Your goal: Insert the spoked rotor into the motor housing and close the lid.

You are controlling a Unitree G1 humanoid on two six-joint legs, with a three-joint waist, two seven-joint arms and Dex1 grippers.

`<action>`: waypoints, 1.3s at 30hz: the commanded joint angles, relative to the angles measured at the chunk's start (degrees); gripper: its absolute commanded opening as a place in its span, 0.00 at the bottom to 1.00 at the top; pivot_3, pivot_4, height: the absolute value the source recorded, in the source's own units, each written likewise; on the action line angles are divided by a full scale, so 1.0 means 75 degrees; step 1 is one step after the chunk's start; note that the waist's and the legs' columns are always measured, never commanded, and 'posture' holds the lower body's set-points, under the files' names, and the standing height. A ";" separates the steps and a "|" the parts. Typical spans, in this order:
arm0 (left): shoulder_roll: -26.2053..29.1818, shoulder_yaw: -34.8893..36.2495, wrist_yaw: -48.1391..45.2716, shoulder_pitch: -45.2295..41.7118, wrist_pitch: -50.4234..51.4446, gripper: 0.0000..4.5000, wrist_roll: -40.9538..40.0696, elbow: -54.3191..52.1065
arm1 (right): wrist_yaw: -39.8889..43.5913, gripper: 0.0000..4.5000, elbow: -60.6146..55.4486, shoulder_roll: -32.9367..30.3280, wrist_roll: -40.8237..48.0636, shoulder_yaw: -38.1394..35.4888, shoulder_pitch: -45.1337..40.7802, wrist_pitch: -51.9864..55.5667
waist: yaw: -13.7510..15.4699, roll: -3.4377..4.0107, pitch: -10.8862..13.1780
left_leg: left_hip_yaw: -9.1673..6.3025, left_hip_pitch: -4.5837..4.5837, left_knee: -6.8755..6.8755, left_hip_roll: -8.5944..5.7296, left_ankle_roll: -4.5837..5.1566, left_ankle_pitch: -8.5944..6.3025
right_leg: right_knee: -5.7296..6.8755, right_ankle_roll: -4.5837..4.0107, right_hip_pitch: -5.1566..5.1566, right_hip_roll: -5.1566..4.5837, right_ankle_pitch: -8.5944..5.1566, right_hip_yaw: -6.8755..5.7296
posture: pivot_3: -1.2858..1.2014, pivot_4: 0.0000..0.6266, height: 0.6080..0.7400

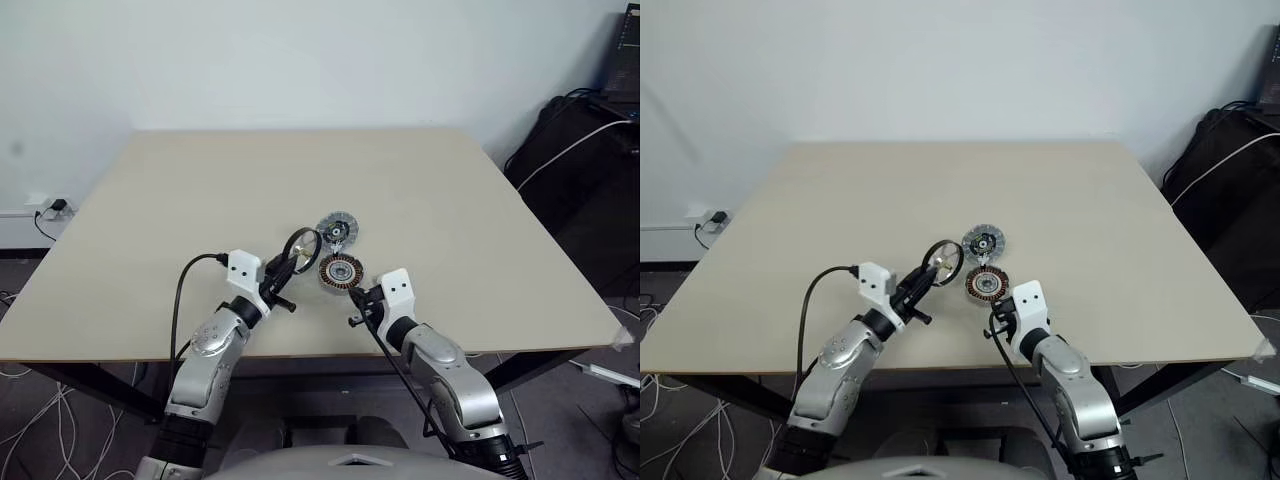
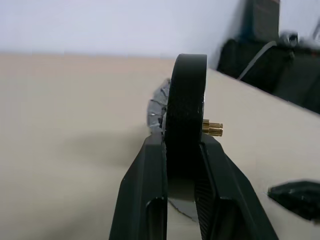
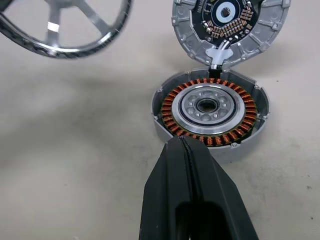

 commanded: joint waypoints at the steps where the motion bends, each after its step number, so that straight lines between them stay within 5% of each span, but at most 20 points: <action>1: 0.0155 -0.0360 0.0297 -0.0416 -0.0480 0.08 0.1046 0.0333 | -0.0023 0.00 -0.0345 -0.0020 0.0091 -0.0108 -0.0126 0.0000 | 0.0000 0.0001 0.0000 | 0.0000 0.0000 0.0000 0.0000 0.0000 0.0000 | 0.0000 0.0001 0.0000 0.0000 0.0000 0.0000 | 0.52 0.00 1.00; 17: 0.0888 -0.2036 0.1040 -0.2092 -0.2318 0.08 0.4681 0.2163 | -0.0165 0.00 -0.0341 0.0067 0.0086 -0.0115 -0.0067 -0.0008 | 0.0003 0.0005 -0.0001 | -0.0005 -0.0001 -0.0002 -0.0001 0.0003 -0.0001 | 0.0003 0.0042 -0.0005 0.0001 0.0024 -0.0004 | 0.52 0.00 1.00; 39: 0.0940 -0.2886 0.1974 -0.3231 -0.2611 0.08 0.6742 0.3469 | -0.0185 0.00 -0.0328 0.0080 0.0073 -0.0111 -0.0068 -0.0033 | 0.0002 0.0007 -0.0001 | -0.0005 -0.0002 -0.0001 -0.0002 0.0007 0.0002 | 0.0007 0.0048 -0.0006 0.0000 0.0028 -0.0006 | 0.52 0.00 1.00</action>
